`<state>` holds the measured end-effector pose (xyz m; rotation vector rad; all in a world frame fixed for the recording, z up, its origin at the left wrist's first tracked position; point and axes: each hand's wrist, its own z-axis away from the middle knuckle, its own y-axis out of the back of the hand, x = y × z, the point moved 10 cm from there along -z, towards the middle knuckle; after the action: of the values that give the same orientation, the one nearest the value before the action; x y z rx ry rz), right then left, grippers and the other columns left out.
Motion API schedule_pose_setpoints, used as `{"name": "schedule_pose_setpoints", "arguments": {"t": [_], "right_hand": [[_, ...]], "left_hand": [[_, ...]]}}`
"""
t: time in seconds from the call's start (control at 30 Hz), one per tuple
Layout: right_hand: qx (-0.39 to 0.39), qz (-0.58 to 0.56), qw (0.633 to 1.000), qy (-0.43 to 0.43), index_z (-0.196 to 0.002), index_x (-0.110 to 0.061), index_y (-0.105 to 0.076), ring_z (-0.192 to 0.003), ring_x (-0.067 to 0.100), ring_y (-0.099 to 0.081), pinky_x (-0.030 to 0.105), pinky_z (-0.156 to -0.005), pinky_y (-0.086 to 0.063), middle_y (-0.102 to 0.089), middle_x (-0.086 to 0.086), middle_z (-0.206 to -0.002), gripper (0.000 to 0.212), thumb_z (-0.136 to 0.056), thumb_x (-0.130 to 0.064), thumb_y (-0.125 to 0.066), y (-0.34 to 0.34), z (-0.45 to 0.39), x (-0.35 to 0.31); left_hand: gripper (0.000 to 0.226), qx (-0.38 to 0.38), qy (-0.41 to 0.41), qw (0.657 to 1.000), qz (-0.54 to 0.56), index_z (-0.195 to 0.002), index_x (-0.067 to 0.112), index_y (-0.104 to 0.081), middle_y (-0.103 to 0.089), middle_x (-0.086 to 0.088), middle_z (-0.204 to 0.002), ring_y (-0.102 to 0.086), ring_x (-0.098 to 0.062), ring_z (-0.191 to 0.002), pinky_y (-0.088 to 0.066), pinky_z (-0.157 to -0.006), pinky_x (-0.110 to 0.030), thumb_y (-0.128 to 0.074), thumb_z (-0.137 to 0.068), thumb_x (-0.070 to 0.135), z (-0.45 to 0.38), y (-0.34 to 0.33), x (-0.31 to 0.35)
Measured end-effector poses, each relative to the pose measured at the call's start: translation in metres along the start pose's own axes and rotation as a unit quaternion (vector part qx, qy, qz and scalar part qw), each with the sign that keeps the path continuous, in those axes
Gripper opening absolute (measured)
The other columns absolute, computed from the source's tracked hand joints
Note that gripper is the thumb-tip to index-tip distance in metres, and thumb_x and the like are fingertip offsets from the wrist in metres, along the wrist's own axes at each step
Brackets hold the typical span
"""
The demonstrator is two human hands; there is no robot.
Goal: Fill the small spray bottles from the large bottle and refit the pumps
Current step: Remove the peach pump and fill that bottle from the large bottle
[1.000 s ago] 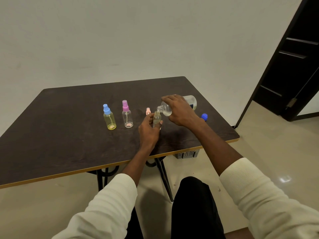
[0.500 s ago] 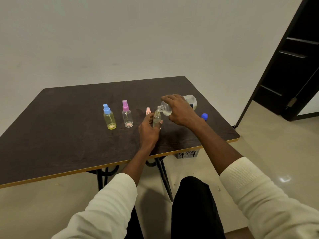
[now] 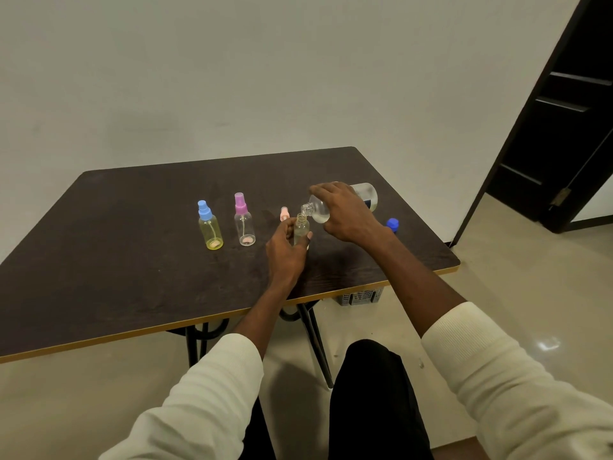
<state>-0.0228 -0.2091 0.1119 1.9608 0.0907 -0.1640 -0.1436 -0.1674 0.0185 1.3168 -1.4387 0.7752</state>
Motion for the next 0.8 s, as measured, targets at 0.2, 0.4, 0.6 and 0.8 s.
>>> {"name": "schedule_pose_setpoints", "arguments": {"t": [0.2,0.4,0.6,0.8], "right_hand": [[0.0,0.002,1.0,0.001,-0.143,-0.014,-0.043,-0.135,0.026,-0.039,0.041,-0.115,-0.026,-0.047,0.007,-0.145,0.075,-0.076,-0.008,-0.075,-0.0008,-0.0003,-0.0001],[-0.001,0.004,1.0,0.002,-0.143,-0.015,-0.043,-0.135,0.026,-0.038,0.041,-0.114,-0.025,-0.047,0.006,-0.145,0.075,-0.076,-0.008,-0.075,-0.0007,0.0002,-0.0004],[-0.004,0.007,1.0,-0.001,-0.143,-0.015,-0.043,-0.136,0.026,-0.038,0.042,-0.114,-0.026,-0.047,0.006,-0.146,0.075,-0.076,-0.009,-0.076,-0.0012,0.0014,-0.0003],[-0.003,0.004,1.0,-0.001,-0.143,-0.015,-0.042,-0.136,0.026,-0.037,0.041,-0.115,-0.025,-0.046,0.007,-0.146,0.074,-0.077,-0.009,-0.075,0.0008,0.0012,-0.0018]], "left_hand": [[0.042,0.0,-0.003,1.0,-0.002,-0.13,0.013,-0.06,-0.069,-0.002,-0.118,-0.065,-0.011,-0.105,-0.055,-0.095,-0.032,-0.072,-0.09,0.016,0.0002,0.0003,-0.0001],[0.041,-0.005,-0.003,1.0,0.005,-0.129,0.015,-0.06,-0.068,0.004,-0.113,-0.065,-0.01,-0.104,-0.054,-0.093,-0.031,-0.072,-0.09,0.018,0.0004,0.0005,0.0001],[0.043,-0.001,0.001,1.0,-0.001,-0.13,0.014,-0.059,-0.069,-0.003,-0.119,-0.065,-0.012,-0.107,-0.054,-0.095,-0.03,-0.073,-0.089,0.018,0.0004,-0.0003,-0.0013],[0.04,-0.004,0.0,1.0,0.002,-0.128,0.015,-0.06,-0.069,0.0,-0.116,-0.063,-0.009,-0.104,-0.052,-0.093,-0.027,-0.072,-0.09,0.017,0.0002,-0.0003,-0.0013]]}}
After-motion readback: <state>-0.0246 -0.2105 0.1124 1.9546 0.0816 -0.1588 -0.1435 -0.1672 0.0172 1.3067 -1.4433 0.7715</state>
